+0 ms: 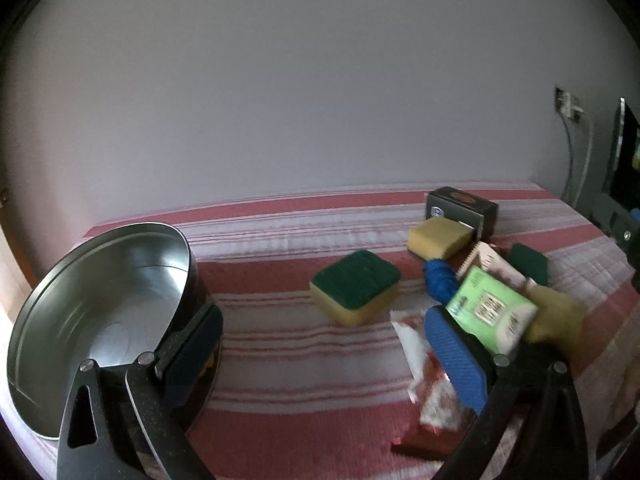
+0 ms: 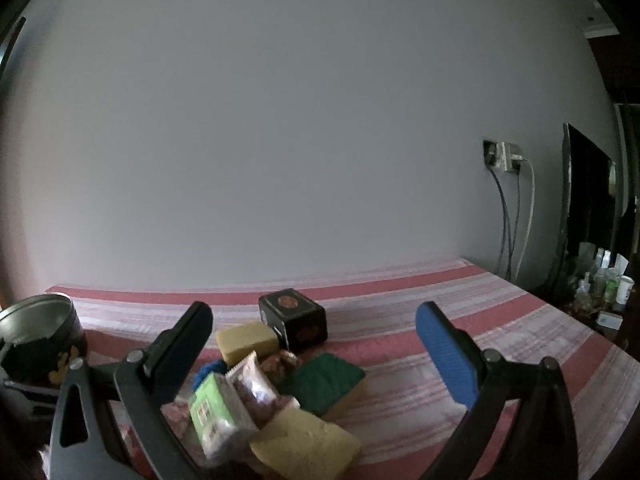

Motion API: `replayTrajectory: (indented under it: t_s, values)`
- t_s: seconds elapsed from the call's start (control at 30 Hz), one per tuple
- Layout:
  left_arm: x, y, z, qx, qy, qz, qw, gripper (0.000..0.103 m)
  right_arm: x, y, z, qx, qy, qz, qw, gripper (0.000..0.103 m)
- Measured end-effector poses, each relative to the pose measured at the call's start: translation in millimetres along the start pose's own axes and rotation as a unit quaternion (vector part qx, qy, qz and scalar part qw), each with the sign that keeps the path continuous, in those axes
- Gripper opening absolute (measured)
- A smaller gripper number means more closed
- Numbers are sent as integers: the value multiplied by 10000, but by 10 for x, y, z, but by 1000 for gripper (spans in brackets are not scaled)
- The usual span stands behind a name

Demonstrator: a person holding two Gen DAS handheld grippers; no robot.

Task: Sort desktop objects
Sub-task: 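Grasp the red snack packet with the left gripper while the right gripper grasps the black sock, then carry the red packet and black sock over the silver tin with both grippers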

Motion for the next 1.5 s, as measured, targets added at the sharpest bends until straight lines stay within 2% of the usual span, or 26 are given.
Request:
replayTrajectory:
  t_s: [0.23,0.33,0.43,0.6,0.7,0.8,0.87,0.9,0.93,0.97,1.0,1.13,1.27,1.33,1.5]
  values:
    - [246,-162,163,449,278,-321,9981,102,303,-317,108,-94,-48,-318,9994,103]
    - [352,-104,296,530,389,-553,9963,102,347,-445,75,-254,-50,-347,9991,103]
    - [483,-51,424,620,478,-790,9938,102,419,-449,55,-223,-153,-600,9978,103]
    - [547,-4,451,661,414,-958,9923,102,588,-455,-7,-521,73,-813,9953,103]
    - [571,77,435,486,424,-1061,9923,101,670,-474,-12,-558,155,-868,9945,103]
    - [630,160,436,477,534,-1207,9901,90,722,-456,-4,-602,223,-969,9932,103]
    - [680,203,429,525,447,-1399,9878,72,768,-451,-8,-694,312,-1056,9915,103]
    - [704,207,424,554,430,-1480,9865,67,785,-442,-21,-782,375,-1100,9901,103]
    - [736,235,425,594,392,-1606,9844,55,798,-438,-38,-858,435,-1128,9889,103]
    - [770,263,415,648,314,-1753,9819,48,809,-440,-62,-955,498,-1159,9874,103]
    - [747,254,402,668,275,-1708,9827,45,815,-437,-90,-1037,524,-1187,9861,103]
    - [743,209,386,802,206,-1751,9811,42,807,-416,-263,-1259,396,-1298,9827,101]
    - [732,131,350,1041,80,-1746,9791,41,812,-363,-502,-1642,278,-1462,9751,89]
    - [692,65,337,1038,139,-1595,9816,41,841,-322,-595,-1713,180,-1610,9718,82]
    - [537,-115,228,940,221,-1219,9878,41,895,-234,-741,-1930,209,-1898,9624,77]
Point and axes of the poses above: each gripper's, at about its wrist camera, not at the fingertips, and y roughly the way its jaws point, z to its right, x to its underside, the point moved 10 cm from there along y, roughly the way its jaws point, and after that the axes turned 13 degrees about -y, right-handed, at the moved point
